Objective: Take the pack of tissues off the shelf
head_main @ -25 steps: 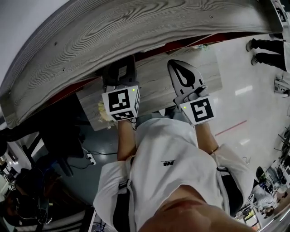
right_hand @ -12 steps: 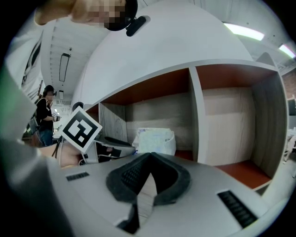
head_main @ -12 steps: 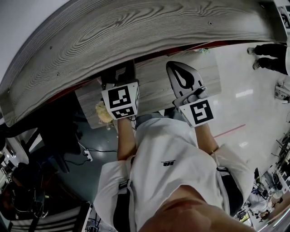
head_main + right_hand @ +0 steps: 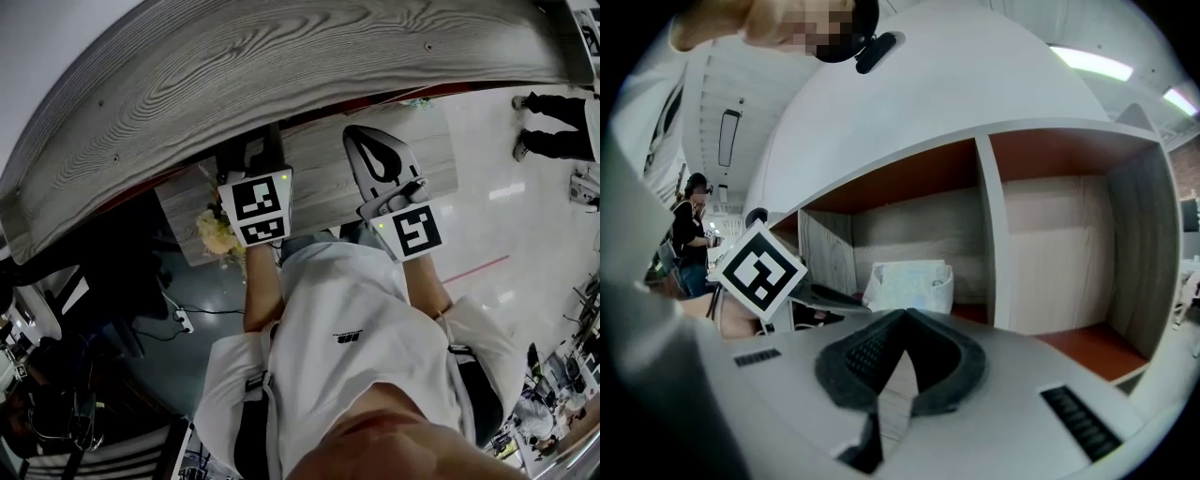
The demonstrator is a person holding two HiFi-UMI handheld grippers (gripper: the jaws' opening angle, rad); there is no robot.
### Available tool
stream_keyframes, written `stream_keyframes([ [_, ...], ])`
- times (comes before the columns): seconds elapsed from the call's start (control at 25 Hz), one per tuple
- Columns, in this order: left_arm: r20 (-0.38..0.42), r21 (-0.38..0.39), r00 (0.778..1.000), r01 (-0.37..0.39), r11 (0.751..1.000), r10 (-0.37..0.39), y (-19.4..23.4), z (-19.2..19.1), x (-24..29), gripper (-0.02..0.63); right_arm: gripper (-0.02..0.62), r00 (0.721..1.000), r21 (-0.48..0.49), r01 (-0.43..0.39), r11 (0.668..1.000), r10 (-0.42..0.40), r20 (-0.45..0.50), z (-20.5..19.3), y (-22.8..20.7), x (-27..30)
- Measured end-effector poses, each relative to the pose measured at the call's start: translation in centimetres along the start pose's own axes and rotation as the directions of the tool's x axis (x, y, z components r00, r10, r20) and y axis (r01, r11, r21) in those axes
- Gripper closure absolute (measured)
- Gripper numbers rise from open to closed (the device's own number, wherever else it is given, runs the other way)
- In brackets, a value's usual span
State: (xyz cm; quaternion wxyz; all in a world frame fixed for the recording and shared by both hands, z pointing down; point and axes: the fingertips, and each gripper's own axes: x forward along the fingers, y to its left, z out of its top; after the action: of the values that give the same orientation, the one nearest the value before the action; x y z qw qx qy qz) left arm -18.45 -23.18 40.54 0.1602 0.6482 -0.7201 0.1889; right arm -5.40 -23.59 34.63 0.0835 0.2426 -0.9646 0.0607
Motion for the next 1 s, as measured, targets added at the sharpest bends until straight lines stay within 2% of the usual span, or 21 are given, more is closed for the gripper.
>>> stream_keyframes([
  [0.16,0.010,-0.014,1.000,-0.002,1.000,0.002,0.0,-0.1,-0.1,0.540,0.571,1.000,-0.002,0.008,1.000,-0.008,-0.001,-0.1,0.0,-0.2],
  [0.32,0.033,-0.065,0.999,0.026,0.998,-0.024,0.0,-0.6,-0.4,0.563,0.571,1.000,0.001,0.016,1.000,-0.016,-0.003,-0.6,0.3,-0.3],
  [0.56,0.062,-0.091,0.997,0.051,0.995,-0.046,-0.4,-0.5,-1.4,0.572,0.571,0.999,-0.015,0.039,0.999,-0.039,-0.010,-0.8,0.7,-1.2],
  [1.0,0.093,-0.090,0.990,0.112,0.990,-0.104,-2.2,-0.6,-3.4,0.574,0.571,0.994,-0.033,0.098,0.995,-0.100,-0.036,-1.7,1.4,-3.5],
])
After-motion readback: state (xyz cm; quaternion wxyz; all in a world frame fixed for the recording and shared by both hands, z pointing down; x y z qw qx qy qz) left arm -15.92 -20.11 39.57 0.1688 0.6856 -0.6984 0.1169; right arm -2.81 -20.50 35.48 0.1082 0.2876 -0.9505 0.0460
